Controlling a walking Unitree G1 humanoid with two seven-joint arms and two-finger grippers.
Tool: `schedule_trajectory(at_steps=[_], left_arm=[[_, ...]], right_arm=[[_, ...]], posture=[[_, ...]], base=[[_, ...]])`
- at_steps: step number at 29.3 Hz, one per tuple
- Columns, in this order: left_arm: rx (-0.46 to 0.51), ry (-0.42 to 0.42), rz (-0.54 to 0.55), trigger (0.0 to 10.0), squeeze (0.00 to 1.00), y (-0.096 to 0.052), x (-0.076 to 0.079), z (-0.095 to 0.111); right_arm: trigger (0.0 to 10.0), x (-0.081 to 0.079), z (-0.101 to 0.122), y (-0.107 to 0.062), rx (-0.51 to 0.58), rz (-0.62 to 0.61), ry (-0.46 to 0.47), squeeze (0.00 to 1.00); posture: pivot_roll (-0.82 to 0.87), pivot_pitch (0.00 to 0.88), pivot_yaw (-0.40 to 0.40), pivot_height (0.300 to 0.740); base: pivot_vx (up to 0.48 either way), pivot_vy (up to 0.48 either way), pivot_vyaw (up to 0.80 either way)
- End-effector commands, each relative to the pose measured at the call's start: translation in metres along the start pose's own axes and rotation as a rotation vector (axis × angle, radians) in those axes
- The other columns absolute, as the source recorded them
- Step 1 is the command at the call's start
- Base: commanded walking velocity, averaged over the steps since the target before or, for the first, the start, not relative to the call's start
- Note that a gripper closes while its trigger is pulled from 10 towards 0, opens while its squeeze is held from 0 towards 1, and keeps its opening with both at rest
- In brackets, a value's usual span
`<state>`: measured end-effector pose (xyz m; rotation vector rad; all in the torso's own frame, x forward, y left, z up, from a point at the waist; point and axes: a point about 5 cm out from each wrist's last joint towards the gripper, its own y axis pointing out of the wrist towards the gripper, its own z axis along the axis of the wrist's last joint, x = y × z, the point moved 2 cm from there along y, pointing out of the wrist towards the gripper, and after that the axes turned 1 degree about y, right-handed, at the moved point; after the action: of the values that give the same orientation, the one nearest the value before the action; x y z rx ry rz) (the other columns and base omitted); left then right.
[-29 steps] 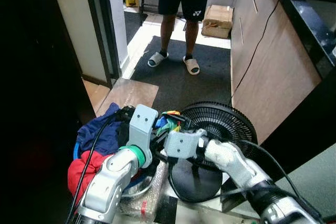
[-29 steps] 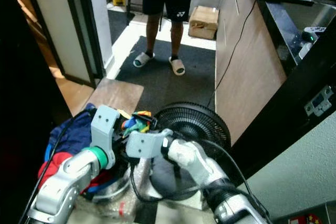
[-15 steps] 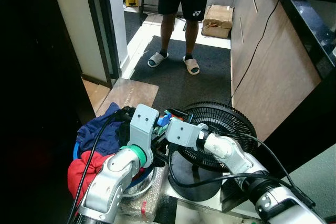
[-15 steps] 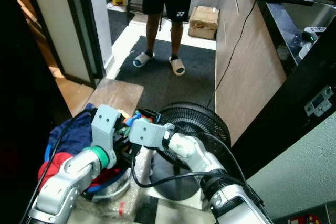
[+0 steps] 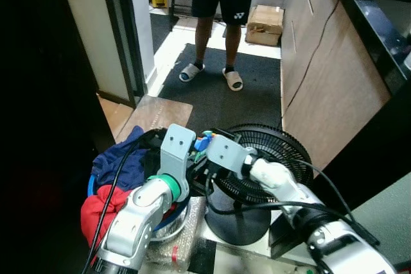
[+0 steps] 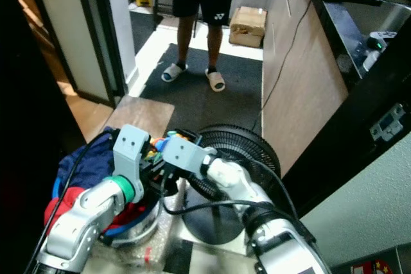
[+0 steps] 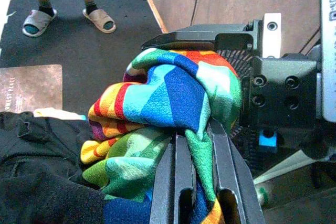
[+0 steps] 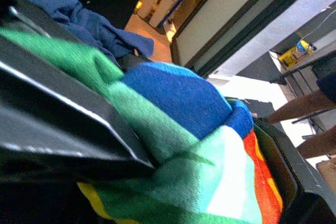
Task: Clothes washing
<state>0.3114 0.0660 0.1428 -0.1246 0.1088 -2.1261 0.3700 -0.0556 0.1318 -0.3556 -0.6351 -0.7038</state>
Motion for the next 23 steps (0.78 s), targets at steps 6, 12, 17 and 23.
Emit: schedule_trajectory(at_steps=[6,12,17,23], left_arm=[[-0.045,-0.018,-0.018,10.0,0.0,-0.002,0.006,-0.013],[-0.046,-0.02,-0.018,10.0,0.0,-0.002,0.006,-0.013],[-0.048,-0.019,-0.027,10.0,0.0,-0.001,0.008,-0.013],[-0.048,-0.018,-0.028,10.0,0.0,-0.001,0.008,-0.013]], right_arm=[[9.3,0.0,0.012,0.008,0.049,-0.013,0.046,0.0],[0.0,-0.003,0.01,0.006,0.055,-0.015,0.066,0.0],[0.0,0.001,0.009,0.005,0.064,-0.039,0.091,0.0],[0.0,0.002,0.009,0.005,0.066,-0.041,0.099,0.0]], posture=[[0.14,0.094,-0.006,0.74],[0.13,0.094,0.0,0.74],[0.12,0.09,0.005,0.74],[0.12,0.09,0.005,0.74]], base=[[0.0,0.0,0.0],[0.0,0.0,0.0],[0.0,0.0,0.0],[0.0,0.0,0.0]])
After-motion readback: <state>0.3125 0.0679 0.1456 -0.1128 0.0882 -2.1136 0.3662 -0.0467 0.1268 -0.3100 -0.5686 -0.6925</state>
